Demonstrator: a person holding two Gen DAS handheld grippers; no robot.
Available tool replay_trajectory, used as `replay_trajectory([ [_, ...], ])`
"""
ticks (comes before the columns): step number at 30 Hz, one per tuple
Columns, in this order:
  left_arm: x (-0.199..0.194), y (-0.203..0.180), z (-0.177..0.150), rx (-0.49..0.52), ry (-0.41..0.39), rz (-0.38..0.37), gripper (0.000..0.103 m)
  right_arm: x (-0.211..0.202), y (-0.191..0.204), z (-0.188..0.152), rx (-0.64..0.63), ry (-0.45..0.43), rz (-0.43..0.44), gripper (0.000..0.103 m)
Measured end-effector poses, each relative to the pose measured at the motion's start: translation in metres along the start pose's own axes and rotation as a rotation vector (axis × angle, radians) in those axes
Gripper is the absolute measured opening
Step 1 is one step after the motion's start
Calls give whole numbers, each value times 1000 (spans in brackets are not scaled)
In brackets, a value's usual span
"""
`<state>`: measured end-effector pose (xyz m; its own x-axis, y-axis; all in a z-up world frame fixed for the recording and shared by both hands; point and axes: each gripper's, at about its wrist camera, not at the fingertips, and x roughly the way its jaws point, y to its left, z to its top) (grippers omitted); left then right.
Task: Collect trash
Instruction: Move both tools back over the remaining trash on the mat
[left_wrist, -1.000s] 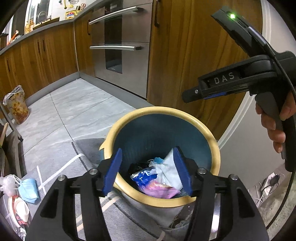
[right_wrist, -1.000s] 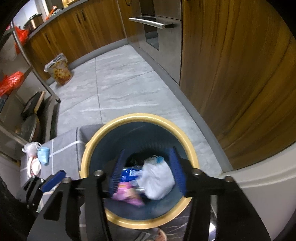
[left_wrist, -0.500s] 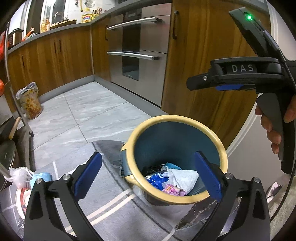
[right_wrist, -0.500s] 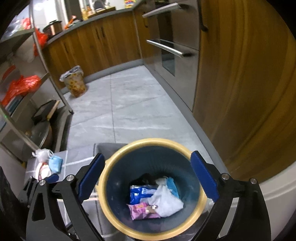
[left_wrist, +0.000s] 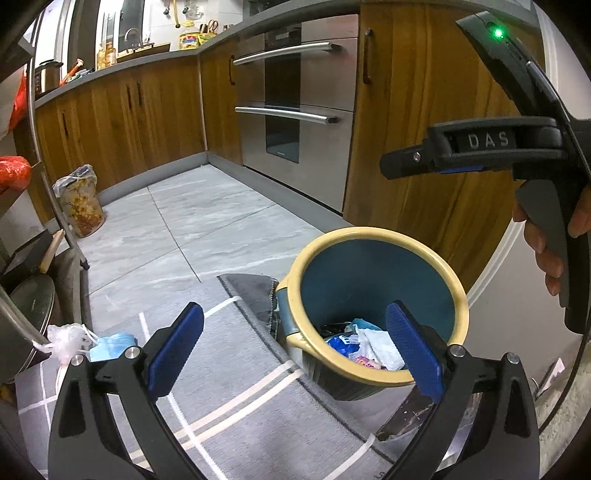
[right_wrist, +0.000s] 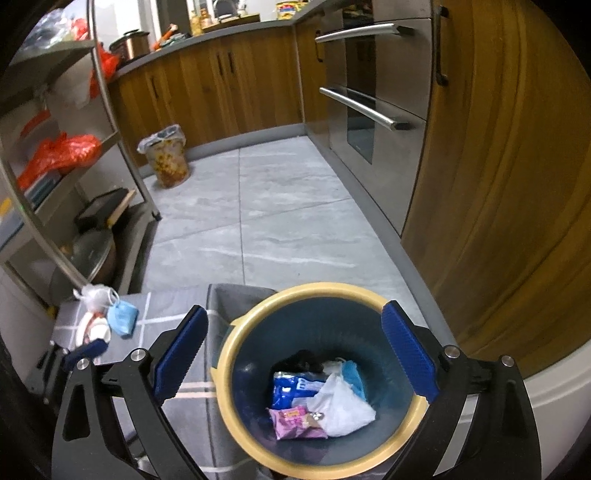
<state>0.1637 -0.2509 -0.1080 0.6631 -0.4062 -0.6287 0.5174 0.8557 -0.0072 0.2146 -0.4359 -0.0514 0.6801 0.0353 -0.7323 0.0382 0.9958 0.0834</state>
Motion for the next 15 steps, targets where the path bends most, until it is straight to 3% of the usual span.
replay_trajectory([
  [15, -26, 20, -7, -1, -4, 69, 97, -2, 59, 2, -146, -27, 73, 95],
])
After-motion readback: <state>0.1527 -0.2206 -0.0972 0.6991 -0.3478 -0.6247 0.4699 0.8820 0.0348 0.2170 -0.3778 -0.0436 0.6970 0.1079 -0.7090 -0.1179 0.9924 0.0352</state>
